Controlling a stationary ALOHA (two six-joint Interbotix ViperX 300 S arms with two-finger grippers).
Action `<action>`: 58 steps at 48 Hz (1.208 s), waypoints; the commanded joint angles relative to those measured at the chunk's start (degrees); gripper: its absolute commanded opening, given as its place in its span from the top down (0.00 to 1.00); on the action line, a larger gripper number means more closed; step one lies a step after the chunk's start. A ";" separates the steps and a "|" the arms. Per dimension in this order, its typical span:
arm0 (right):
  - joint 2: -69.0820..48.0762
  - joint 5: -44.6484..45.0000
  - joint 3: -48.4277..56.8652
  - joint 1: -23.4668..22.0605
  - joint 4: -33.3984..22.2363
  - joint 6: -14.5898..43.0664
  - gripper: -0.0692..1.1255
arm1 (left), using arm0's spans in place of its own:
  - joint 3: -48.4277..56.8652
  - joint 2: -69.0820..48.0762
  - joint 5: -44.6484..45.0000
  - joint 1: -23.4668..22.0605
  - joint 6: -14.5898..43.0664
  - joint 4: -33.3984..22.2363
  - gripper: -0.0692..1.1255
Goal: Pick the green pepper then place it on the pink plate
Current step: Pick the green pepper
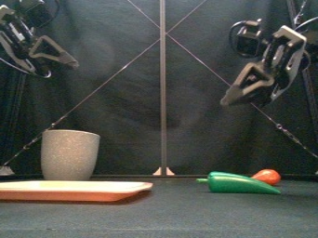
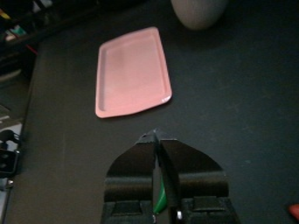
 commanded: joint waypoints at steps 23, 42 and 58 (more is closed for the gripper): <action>17.14 11.16 -10.28 -1.14 5.10 3.16 0.21 | 0.44 0.35 -0.18 0.35 0.26 -0.53 0.83; 22.94 10.90 -13.10 0.79 5.01 3.08 0.23 | 0.79 0.26 -0.26 0.44 0.26 -0.53 0.83; 23.20 11.43 -16.08 0.97 4.22 3.16 0.41 | 0.79 0.26 -0.18 0.44 0.18 -0.53 0.83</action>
